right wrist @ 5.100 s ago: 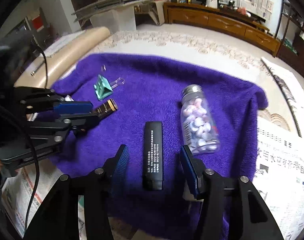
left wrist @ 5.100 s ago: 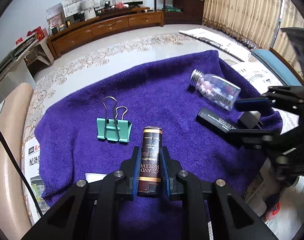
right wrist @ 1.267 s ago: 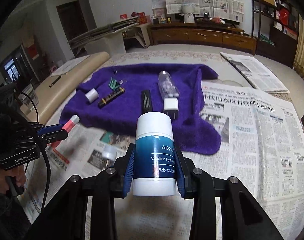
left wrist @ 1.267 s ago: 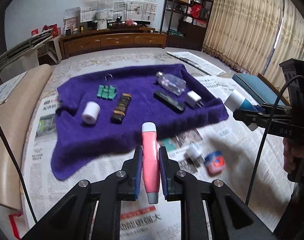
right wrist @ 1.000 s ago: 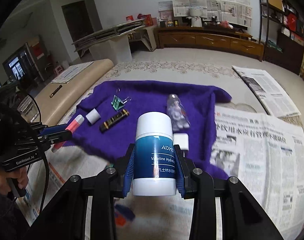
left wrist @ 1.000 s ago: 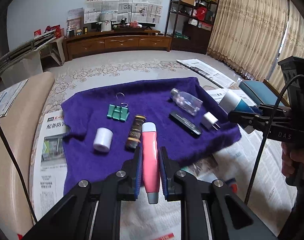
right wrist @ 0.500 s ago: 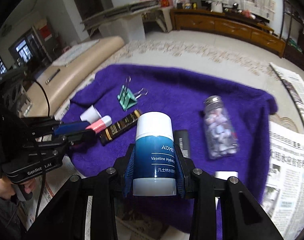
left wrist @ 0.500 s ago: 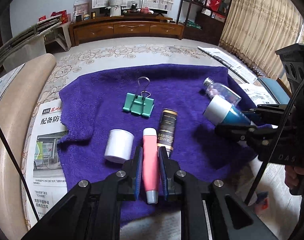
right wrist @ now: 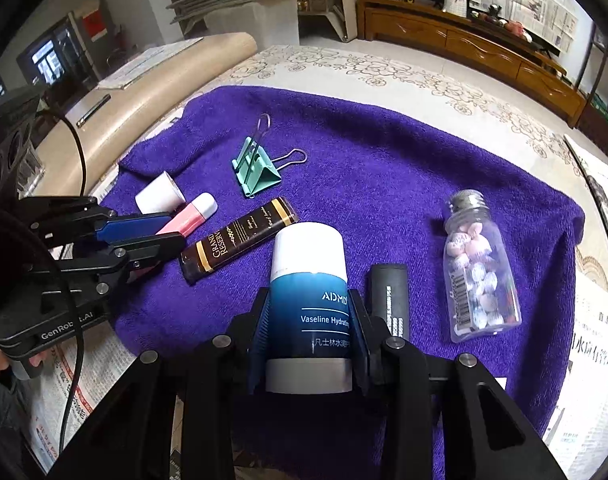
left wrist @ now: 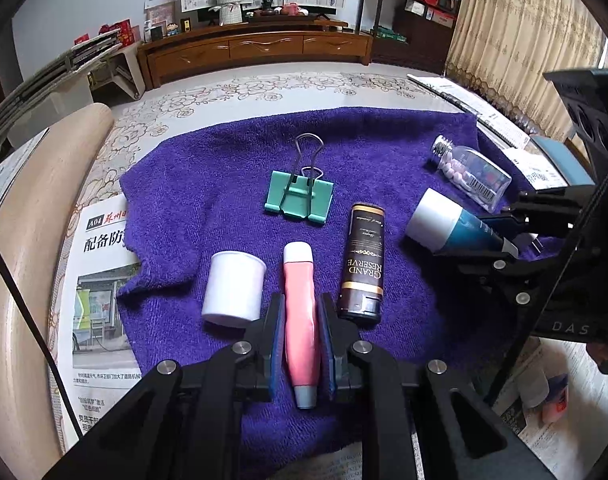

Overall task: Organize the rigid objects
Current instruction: 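Place the pink tube and white bottle on the purple towel, opening both tools, then withdraw both tools from the towel back toward the loose items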

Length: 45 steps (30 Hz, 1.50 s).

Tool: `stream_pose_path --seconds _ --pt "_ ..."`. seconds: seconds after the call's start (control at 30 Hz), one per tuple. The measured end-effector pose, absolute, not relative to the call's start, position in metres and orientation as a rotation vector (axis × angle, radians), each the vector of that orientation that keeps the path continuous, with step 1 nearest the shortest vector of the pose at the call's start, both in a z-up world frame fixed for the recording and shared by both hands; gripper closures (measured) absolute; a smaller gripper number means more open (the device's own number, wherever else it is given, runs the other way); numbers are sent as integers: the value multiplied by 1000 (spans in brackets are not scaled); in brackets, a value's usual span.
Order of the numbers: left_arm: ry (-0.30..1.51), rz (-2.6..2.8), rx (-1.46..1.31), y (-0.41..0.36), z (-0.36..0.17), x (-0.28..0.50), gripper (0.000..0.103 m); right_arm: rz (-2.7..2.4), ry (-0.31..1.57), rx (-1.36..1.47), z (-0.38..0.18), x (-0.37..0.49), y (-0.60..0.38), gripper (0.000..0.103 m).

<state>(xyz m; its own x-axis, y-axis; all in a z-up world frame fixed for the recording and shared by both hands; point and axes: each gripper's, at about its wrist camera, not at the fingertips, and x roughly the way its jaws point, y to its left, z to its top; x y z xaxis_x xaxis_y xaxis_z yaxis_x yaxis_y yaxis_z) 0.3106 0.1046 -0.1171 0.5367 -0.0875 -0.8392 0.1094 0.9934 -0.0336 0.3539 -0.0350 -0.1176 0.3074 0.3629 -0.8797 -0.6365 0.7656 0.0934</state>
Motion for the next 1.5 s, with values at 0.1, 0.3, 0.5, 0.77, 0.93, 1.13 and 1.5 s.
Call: stream_pose_path --seconds 0.1,0.3,0.5,0.77,0.93,1.13,1.5 --pt "1005 -117 42 103 -117 312 87 675 1074 -339 -117 355 -30 67" --pt "1027 -118 82 99 -116 312 86 698 1069 -426 -117 354 -22 66" --pt "1037 -128 80 101 -114 309 86 759 1091 -426 -118 355 -24 49" --pt "965 -116 52 108 -88 271 61 783 1074 -354 -96 341 -39 41" --pt "882 -134 -40 100 -61 231 6 694 960 -277 -60 304 -82 4" --pt "897 -192 -112 56 -57 203 0 514 951 -170 -48 264 -148 0" --pt "976 -116 -102 -21 -107 213 0 339 982 107 -88 230 -256 0"
